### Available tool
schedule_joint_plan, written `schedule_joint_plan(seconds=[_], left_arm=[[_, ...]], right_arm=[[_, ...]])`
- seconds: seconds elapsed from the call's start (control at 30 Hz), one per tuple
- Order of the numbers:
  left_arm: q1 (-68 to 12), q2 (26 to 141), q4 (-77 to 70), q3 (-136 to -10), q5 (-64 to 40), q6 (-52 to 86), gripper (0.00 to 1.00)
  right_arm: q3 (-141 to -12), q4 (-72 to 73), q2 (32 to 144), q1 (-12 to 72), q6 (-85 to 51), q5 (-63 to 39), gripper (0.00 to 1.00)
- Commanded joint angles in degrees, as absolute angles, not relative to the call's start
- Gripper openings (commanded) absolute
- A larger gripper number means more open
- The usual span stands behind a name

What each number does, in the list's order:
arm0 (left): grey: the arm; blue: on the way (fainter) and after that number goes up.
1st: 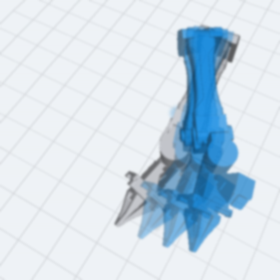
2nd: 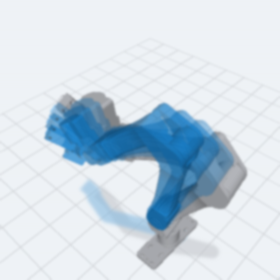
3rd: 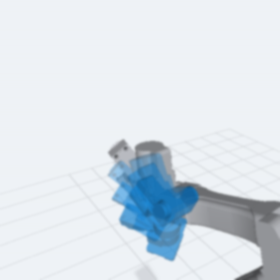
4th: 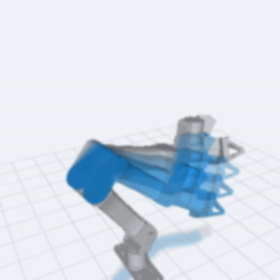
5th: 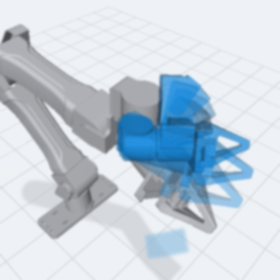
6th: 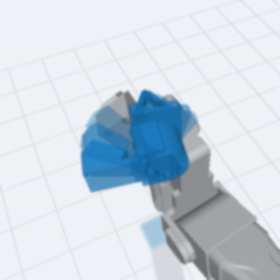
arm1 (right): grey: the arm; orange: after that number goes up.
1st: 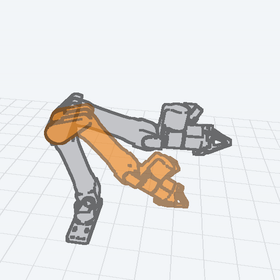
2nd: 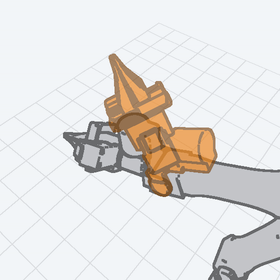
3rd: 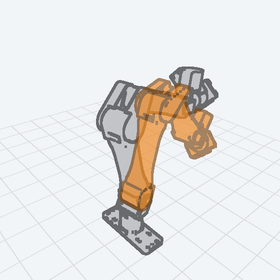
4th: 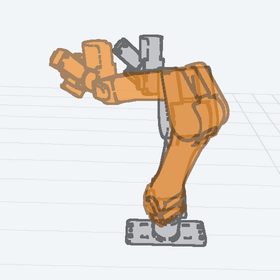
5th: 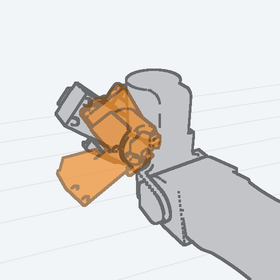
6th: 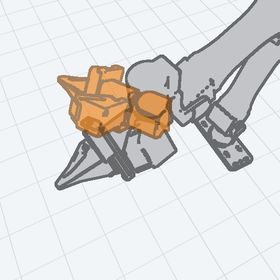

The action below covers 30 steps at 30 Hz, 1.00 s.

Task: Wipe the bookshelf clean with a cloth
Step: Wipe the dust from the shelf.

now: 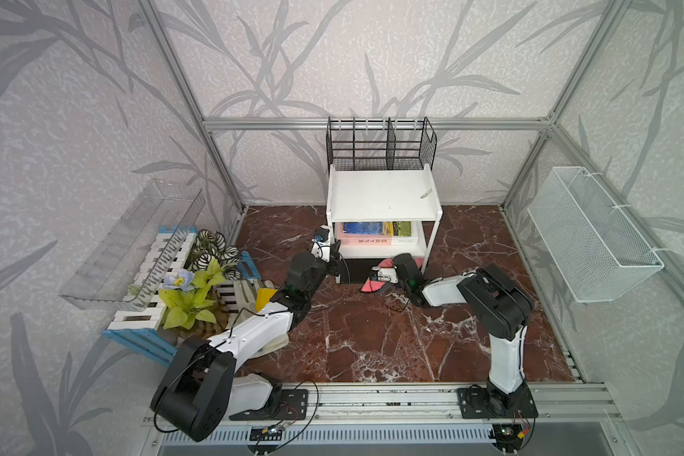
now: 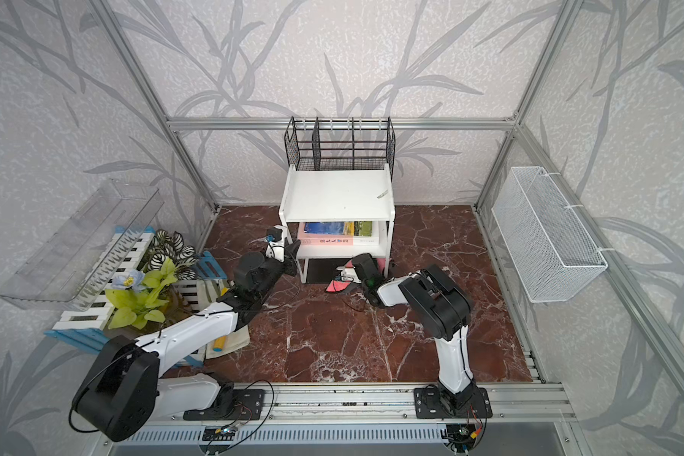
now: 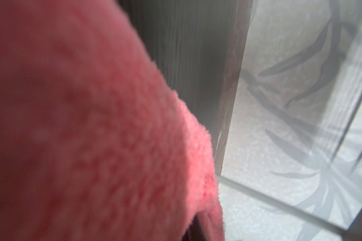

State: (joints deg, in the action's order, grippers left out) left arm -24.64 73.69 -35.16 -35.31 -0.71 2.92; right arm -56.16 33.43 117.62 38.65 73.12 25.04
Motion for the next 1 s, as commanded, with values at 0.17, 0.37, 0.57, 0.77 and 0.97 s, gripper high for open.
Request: schedule_joint_plan(seconds=[0.17, 0.37, 0.57, 0.77, 0.97], left_arm=[[-24.02, 77.95, -32.92, -37.71, 1.66, 10.44, 0.00], [-23.91, 78.04, -33.11, -37.67, 4.49, 10.28, 0.00], [-23.72, 78.04, -32.52, -37.60, 6.09, 10.43, 0.00], [-23.73, 78.36, -32.65, -37.62, 6.68, 11.90, 0.00], [-23.73, 77.89, -32.84, -37.79, 7.53, 13.65, 0.00]], right_arm=[[-65.22, 43.86, 129.71, 45.08, 79.68, 23.17, 0.00], [-52.71, 46.67, 125.51, 35.95, 80.82, 26.44, 0.00], [-49.21, 42.78, 121.20, 38.72, 76.12, 23.90, 0.00], [-63.58, 36.46, 124.90, 49.99, 69.69, 15.53, 0.00], [-51.51, 33.71, 114.30, 46.22, 63.77, 16.89, 0.00]])
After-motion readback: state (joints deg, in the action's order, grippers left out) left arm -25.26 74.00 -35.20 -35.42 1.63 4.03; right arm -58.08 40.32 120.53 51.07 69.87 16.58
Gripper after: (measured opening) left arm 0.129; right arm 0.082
